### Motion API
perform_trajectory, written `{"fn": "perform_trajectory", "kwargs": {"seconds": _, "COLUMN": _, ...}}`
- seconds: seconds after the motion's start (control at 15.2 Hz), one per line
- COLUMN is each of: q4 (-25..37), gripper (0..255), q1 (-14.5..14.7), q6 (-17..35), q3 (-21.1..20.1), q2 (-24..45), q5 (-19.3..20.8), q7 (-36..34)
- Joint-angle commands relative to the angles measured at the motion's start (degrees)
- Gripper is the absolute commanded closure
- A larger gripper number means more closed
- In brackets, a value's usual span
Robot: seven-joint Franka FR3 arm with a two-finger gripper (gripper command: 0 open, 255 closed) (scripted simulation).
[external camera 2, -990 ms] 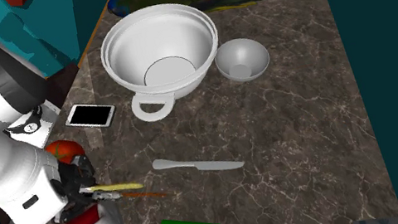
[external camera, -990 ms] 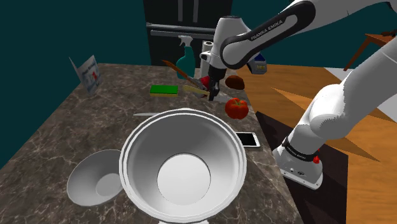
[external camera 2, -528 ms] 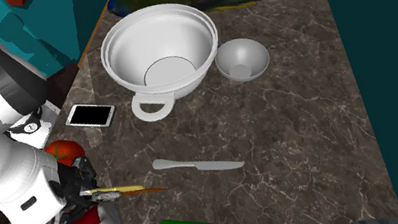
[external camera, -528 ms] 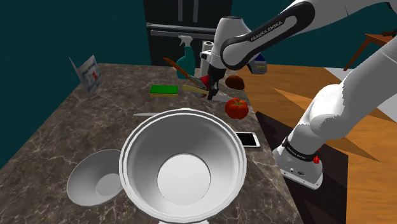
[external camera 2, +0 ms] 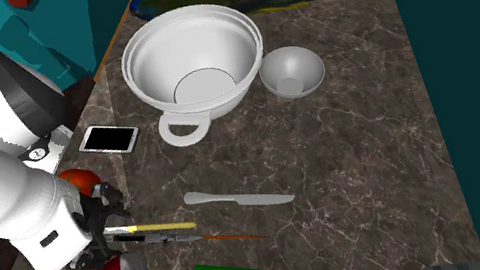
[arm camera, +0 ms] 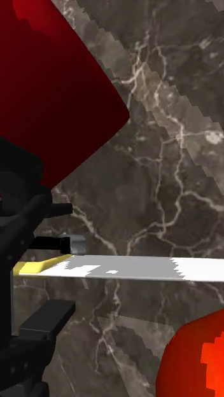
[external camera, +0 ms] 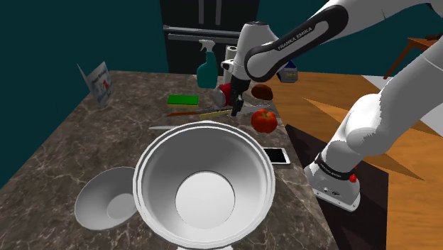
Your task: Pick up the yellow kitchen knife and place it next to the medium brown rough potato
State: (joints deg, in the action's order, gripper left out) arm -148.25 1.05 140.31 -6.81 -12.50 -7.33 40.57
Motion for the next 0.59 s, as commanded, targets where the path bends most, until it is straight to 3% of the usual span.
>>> {"fn": "perform_trajectory", "kwargs": {"seconds": 0.0, "q4": -0.1, "gripper": 0, "q1": -0.7, "q6": -0.8, "q3": 0.6, "q2": 1.4, "q5": 0.1, "q7": -0.3}}
{"fn": "perform_trajectory", "kwargs": {"seconds": 0.26, "q4": 2.7, "gripper": 0, "q1": -1.0, "q6": -9.3, "q3": 1.0, "q2": -4.2, "q5": 0.4, "q7": -0.4}}
{"fn": "perform_trajectory", "kwargs": {"seconds": 0.53, "q4": 2.7, "gripper": 0, "q1": -1.0, "q6": -9.3, "q3": 1.0, "q2": -4.2, "q5": 0.4, "q7": -0.4}}
